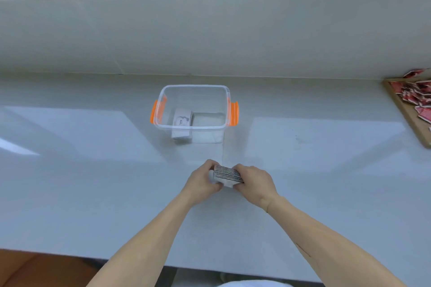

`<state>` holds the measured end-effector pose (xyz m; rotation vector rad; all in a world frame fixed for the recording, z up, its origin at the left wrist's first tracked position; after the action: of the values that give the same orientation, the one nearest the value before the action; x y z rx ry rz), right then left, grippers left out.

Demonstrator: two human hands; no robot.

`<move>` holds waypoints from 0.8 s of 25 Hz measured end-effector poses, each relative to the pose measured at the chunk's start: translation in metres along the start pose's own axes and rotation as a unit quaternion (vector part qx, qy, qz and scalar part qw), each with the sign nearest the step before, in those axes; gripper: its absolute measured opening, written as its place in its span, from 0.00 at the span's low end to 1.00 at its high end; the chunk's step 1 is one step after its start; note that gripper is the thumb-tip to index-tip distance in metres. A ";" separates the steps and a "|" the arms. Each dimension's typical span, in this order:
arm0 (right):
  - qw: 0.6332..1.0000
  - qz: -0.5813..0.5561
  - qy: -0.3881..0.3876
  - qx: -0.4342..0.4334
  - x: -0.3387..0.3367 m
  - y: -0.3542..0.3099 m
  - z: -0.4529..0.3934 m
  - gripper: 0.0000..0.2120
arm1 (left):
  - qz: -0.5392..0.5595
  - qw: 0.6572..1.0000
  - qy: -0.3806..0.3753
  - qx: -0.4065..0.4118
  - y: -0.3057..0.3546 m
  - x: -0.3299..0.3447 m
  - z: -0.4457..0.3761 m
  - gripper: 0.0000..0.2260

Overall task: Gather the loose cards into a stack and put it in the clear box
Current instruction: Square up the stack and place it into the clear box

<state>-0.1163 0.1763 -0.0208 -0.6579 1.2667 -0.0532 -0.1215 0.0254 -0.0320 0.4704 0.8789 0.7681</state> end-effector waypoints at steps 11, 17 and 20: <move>0.912 -0.351 0.200 0.073 0.007 -0.013 0.014 0.13 | -0.199 0.936 0.127 0.261 0.066 -0.014 0.047 0.18; 0.950 -0.270 0.142 0.065 0.019 -0.016 0.013 0.17 | -0.306 0.914 0.127 0.234 0.028 0.004 0.032 0.18; 0.953 -0.261 0.142 0.052 0.015 -0.017 0.007 0.20 | -0.329 0.902 0.132 0.244 0.031 0.003 0.028 0.19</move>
<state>-0.0994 0.1595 -0.0247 -0.9029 1.3218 -0.6675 -0.1092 0.0454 0.0026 0.4680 1.3999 -0.0295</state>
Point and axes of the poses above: each hand's wrist, its own z-axis away from the middle knuckle, its own x-axis out of the palm, y = z × x, the point moved 8 cm from there along -z, towards the middle knuckle, and after that the axes turned 15 degrees about -x, right-handed, at the moved point
